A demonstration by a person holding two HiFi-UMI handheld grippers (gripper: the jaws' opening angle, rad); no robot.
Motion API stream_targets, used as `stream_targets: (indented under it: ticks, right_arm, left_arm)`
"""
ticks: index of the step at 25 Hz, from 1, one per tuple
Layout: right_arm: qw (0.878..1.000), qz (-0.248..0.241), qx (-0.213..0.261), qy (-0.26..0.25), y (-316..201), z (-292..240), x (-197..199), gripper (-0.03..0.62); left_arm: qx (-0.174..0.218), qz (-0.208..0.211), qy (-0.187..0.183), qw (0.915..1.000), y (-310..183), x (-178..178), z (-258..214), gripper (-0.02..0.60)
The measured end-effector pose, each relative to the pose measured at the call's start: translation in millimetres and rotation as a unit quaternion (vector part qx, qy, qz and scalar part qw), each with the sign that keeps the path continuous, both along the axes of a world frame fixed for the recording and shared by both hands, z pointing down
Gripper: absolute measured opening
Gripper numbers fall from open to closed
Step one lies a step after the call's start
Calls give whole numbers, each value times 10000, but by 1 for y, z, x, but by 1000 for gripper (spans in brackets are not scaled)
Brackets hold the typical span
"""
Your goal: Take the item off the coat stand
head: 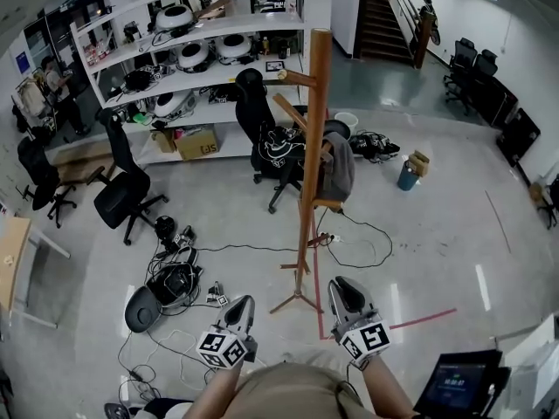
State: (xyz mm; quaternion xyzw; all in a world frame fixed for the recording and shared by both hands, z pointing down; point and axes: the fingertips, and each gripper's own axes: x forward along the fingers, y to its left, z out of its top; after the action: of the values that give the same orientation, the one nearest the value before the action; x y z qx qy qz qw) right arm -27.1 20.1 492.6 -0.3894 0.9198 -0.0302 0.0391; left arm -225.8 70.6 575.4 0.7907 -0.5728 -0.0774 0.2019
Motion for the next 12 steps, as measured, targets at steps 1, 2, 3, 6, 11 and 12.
stream_targets:
  ticks: [1,2,3,6,11,12]
  right_arm:
    - [10000,24,-26,-6,2,2,0,40]
    - [10000,43,-53,-4,3,4,1,40]
    - [10000,59,-72,6,4,6,2,39]
    - [9999,104,-57,34,2,5,4,39]
    - [9999,134,-78,24,0,5,9,40]
    - [9999,125,-55,19,-2,3,8,40]
  left_arm:
    - [-6,22,13,10000,0,0,1,18]
    - [-8,41,29,10000,1,0,1,18]
    - [2,53,39,10000,2,1,0,18]
    - [39,54,30,10000,1,-2,-3,18]
    - [-12,44,42,10000,1,-1,0,18]
    - [0,42,34,10000,0,-1,-1,18]
